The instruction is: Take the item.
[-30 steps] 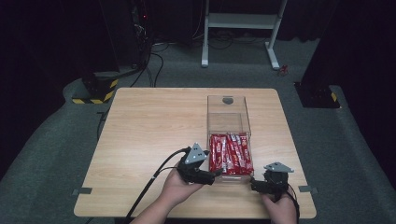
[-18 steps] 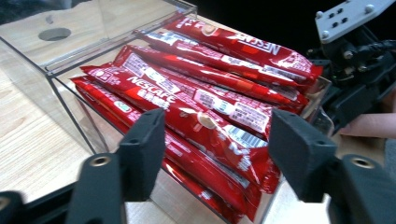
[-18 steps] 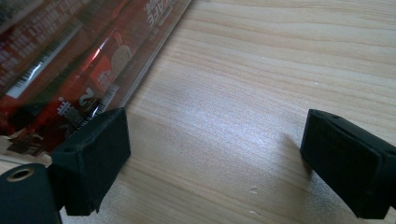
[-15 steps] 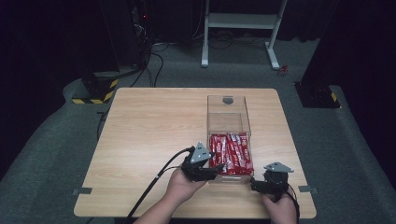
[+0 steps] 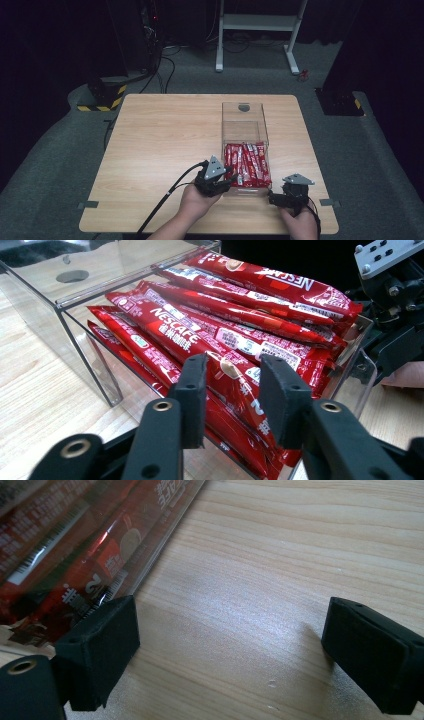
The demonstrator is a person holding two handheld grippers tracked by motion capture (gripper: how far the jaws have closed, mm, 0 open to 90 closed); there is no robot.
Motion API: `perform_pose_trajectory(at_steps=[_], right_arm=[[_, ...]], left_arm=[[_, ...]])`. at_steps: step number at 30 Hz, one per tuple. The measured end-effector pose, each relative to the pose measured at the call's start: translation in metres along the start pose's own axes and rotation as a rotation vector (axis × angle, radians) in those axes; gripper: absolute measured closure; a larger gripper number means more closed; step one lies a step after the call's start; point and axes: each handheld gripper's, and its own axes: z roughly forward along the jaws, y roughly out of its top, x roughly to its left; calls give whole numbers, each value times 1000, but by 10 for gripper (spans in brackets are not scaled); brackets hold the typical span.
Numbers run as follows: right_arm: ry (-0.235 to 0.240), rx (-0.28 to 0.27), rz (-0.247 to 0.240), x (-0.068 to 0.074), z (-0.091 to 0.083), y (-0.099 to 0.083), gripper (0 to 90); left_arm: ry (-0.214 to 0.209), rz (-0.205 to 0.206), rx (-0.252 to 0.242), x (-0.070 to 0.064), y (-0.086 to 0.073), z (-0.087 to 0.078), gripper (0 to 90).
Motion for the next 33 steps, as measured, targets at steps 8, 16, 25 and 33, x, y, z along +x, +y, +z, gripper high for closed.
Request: perform_pose_trajectory(at_steps=[8, 16, 25, 33], right_arm=[[0, 0, 0, 0, 0, 0, 81], [0, 0, 0, 0, 0, 0, 81], [0, 0, 0, 0, 0, 0, 81], [0, 0, 0, 0, 0, 0, 81]], left_arm=[[-11, -39, 5, 0, -1, 1, 779], [-19, -57, 6, 0, -3, 2, 875], [-39, -86, -15, -1, -3, -4, 886], [-46, -87, -31, 1, -2, -9, 886]])
